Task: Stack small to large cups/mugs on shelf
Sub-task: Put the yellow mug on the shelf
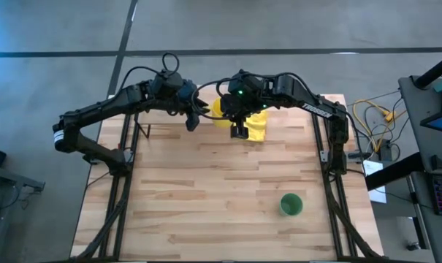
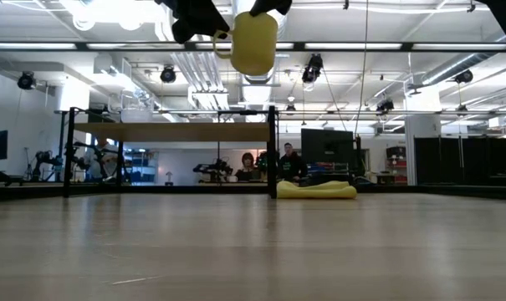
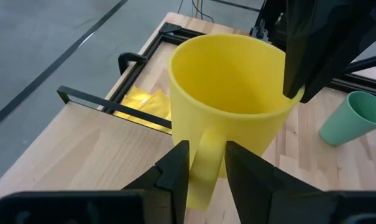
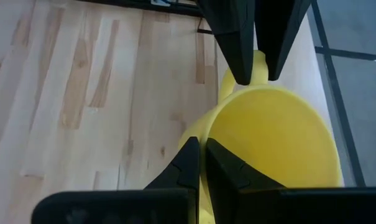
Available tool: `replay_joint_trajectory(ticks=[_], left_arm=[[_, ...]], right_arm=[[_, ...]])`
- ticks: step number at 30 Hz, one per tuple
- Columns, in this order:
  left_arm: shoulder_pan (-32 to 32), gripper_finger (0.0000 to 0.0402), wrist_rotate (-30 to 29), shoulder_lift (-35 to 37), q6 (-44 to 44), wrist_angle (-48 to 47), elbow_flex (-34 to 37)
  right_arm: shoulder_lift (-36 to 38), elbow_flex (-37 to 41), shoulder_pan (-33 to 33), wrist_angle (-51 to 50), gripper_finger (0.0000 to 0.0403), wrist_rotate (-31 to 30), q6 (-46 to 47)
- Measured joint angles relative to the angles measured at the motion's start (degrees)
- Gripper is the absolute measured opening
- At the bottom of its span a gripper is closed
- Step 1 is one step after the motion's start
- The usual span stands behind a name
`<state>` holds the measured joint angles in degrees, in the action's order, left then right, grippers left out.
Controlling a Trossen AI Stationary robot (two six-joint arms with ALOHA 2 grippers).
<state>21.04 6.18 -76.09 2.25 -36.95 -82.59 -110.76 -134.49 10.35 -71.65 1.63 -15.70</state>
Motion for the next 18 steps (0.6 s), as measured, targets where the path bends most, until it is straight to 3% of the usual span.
replay_joint_trajectory(ticks=[11, 18], left_arm=[[-0.02, 0.0085, 1.61, -0.04, 0.24, -0.06, 2.27], [-0.02, 0.0062, 1.51, -0.04, 0.27, -0.15, 1.87]], right_arm=[[0.0, -0.01, -0.02, 0.32, 0.0008, 0.04, -0.01], [0.0, -0.01, -0.02, 0.13, 0.0008, 0.0, 0.04]])
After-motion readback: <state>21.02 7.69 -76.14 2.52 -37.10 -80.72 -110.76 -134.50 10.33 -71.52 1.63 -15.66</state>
